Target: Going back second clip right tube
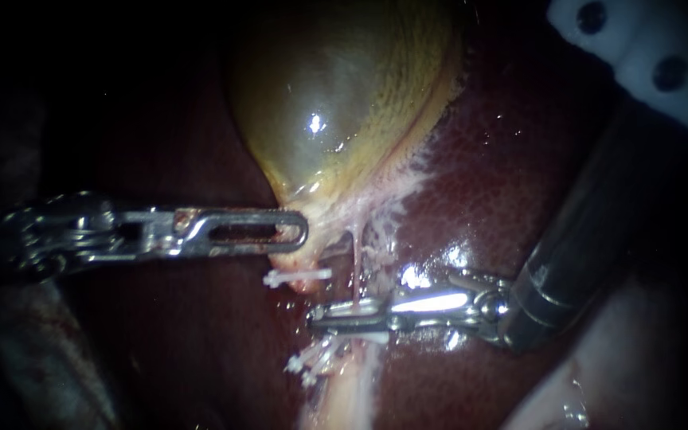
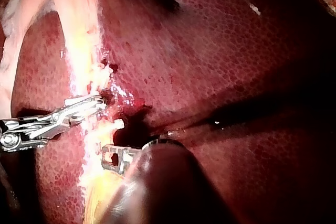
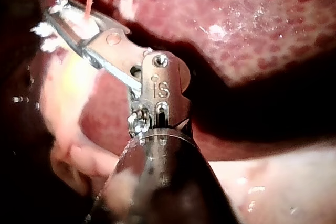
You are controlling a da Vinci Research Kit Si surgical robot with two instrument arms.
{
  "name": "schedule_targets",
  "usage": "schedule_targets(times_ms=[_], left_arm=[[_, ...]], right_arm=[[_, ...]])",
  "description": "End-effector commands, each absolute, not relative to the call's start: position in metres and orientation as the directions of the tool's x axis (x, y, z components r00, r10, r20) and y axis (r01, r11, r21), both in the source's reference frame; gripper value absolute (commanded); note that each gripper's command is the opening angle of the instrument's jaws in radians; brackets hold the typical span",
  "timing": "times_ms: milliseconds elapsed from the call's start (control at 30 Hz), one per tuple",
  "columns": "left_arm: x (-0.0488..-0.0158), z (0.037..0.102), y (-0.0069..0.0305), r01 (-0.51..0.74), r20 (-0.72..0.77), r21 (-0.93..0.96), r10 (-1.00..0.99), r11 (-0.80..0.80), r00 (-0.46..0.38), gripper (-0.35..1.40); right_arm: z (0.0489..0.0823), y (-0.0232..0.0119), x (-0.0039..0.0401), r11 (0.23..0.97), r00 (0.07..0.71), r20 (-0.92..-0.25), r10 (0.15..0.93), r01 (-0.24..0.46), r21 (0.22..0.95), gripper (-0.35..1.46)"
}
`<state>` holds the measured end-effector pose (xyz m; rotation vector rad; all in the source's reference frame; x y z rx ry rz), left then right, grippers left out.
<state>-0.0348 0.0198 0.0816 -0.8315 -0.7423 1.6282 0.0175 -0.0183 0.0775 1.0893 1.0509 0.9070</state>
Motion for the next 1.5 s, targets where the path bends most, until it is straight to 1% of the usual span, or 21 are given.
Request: schedule_targets(times_ms=[33, 400, 500, 533, 600, 633, 667, 867, 933, 1200, 1500], left_arm=[[-0.0348, 0.0816, 0.0198, -0.539, -0.138, -0.82, 0.98, -0.195, -0.144, -0.35], [-0.0348, 0.0816, 0.0198, -0.539, -0.138, -0.82, 0.98, -0.195, -0.144, -0.35], [-0.0348, 0.0815, 0.0198, -0.539, -0.138, -0.82, 0.98, -0.195, -0.144, -0.35], [-0.0348, 0.0815, 0.0198, -0.539, -0.138, -0.82, 0.98, -0.195, -0.144, -0.35], [-0.0348, 0.0815, 0.0198, -0.539, -0.138, -0.82, 0.98, -0.195, -0.144, -0.35], [-0.0348, 0.0815, 0.0197, -0.539, -0.138, -0.82, 0.98, -0.195, -0.144, -0.35], [-0.0348, 0.0815, 0.0197, -0.539, -0.138, -0.82, 0.98, -0.194, -0.144, -0.35], [-0.0348, 0.0815, 0.0197, -0.539, -0.138, -0.82, 0.98, -0.194, -0.144, -0.35], [-0.0348, 0.0814, 0.0197, -0.539, -0.138, -0.82, 0.98, -0.194, -0.144, -0.35], [-0.0348, 0.0814, 0.0197, -0.539, -0.138, -0.819, 0.98, -0.194, -0.144, -0.35], [-0.0348, 0.0813, 0.0196, -0.539, -0.137, -0.819, 0.98, -0.194, -0.144, -0.35]], right_arm=[[0.0775, -0.0183, 0.0175, 0.231, 0.262, -0.206, 0.943, -0.067, 0.971, -0.35], [0.0775, -0.0183, 0.0176, 0.231, 0.262, -0.206, 0.943, -0.067, 0.971, -0.35], [0.0775, -0.0183, 0.0177, 0.242, 0.265, -0.218, 0.939, -0.061, 0.968, -0.35], [0.0775, -0.0184, 0.0177, 0.248, 0.267, -0.224, 0.937, -0.058, 0.967, -0.27], [0.0774, -0.0184, 0.0178, 0.248, 0.269, -0.224, 0.937, -0.055, 0.967, -0.01], [0.0774, -0.0184, 0.0178, 0.259, 0.27, -0.236, 0.933, -0.052, 0.965, 0.13], [0.0774, -0.0184, 0.0178, 0.264, 0.271, -0.242, 0.932, -0.05, 0.963, 0.19], [0.0775, -0.0182, 0.0179, 0.318, 0.274, -0.298, 0.914, -0.031, 0.948, 0.37], [0.0776, -0.0182, 0.0179, 0.334, 0.273, -0.315, 0.909, -0.025, 0.942, 0.39], [0.0779, -0.0177, 0.018, 0.447, 0.278, -0.433, 0.858, 0.012, 0.894, 0.45], [0.0774, -0.0169, 0.0167, 0.534, 0.279, -0.522, 0.806, 0.036, 0.845, 0.46]])
